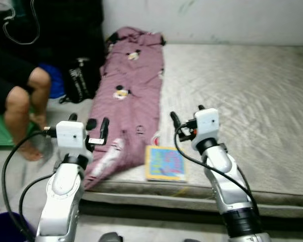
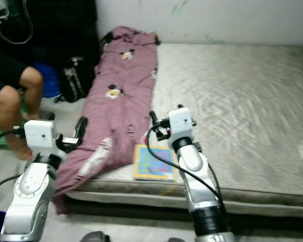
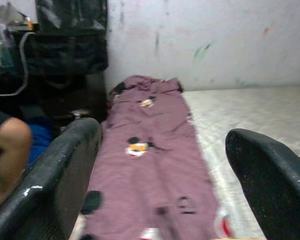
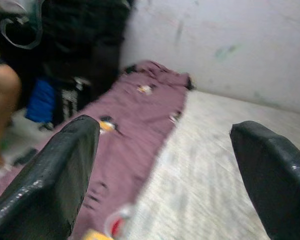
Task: Clean up the room
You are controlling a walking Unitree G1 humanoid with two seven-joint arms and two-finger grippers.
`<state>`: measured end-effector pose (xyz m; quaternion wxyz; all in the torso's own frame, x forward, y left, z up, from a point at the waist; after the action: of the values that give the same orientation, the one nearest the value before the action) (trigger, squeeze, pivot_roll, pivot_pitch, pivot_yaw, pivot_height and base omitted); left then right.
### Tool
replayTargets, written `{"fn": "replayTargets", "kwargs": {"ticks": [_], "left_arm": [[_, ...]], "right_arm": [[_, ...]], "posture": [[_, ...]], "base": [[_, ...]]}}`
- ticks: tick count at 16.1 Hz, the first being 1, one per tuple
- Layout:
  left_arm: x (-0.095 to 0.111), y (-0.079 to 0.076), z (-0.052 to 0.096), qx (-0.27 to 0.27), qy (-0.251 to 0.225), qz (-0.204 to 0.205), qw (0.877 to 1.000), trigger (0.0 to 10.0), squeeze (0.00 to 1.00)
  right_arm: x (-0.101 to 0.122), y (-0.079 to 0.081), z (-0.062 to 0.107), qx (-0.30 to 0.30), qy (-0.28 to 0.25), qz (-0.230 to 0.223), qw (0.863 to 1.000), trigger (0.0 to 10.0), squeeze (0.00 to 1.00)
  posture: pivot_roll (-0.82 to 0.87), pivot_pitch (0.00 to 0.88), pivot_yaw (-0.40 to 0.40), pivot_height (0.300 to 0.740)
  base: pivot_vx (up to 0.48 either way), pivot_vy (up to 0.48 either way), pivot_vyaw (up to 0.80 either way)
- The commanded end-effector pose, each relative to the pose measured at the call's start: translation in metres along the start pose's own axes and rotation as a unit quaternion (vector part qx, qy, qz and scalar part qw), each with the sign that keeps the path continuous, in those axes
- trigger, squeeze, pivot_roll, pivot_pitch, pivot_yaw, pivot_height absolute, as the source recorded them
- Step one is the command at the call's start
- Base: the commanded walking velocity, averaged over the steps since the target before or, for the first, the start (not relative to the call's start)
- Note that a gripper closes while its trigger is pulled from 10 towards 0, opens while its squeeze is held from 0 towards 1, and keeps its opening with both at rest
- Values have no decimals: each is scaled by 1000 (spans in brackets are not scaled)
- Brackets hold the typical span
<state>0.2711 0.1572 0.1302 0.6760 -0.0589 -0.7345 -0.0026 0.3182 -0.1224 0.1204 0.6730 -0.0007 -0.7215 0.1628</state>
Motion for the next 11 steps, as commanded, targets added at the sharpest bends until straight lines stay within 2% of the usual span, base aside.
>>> {"fn": "replayTargets", "kwargs": {"ticks": [1, 6, 11], "left_arm": [[0, -4, 0, -7, 2, 2, 1000, 10000, 0], [0, -4, -1, -6, 2, 4, 1000, 10000, 0], [2, -4, -1, -10, -8, 21, 1000, 10000, 0]], "right_arm": [[-1, -7, 1, -10, 3, -4, 1000, 10000, 0], [-1, -8, 0, -9, 3, -2, 1000, 10000, 0], [-1, -8, -1, -9, 3, -1, 1000, 10000, 0]], "posture": [[28, 0, 15, 740], [28, 0, 12, 740], [26, 0, 12, 740]], "base": [[0, -311, 0], [0, -299, 0], [0, 0, 0]]}}
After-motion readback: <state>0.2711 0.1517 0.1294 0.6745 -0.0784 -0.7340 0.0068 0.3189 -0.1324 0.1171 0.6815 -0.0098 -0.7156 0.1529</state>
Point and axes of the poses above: a point about 5 cm out from each wrist's last joint towards the gripper, its own z axis pointing back from the gripper into the wrist, its own x axis along the axis of the wrist's last joint, y = z × x, the point moved 2 cm from there along -z, pointing out of the wrist towards the gripper, and after that the axes turned 6 degrees about z, right-handed, at the moved point
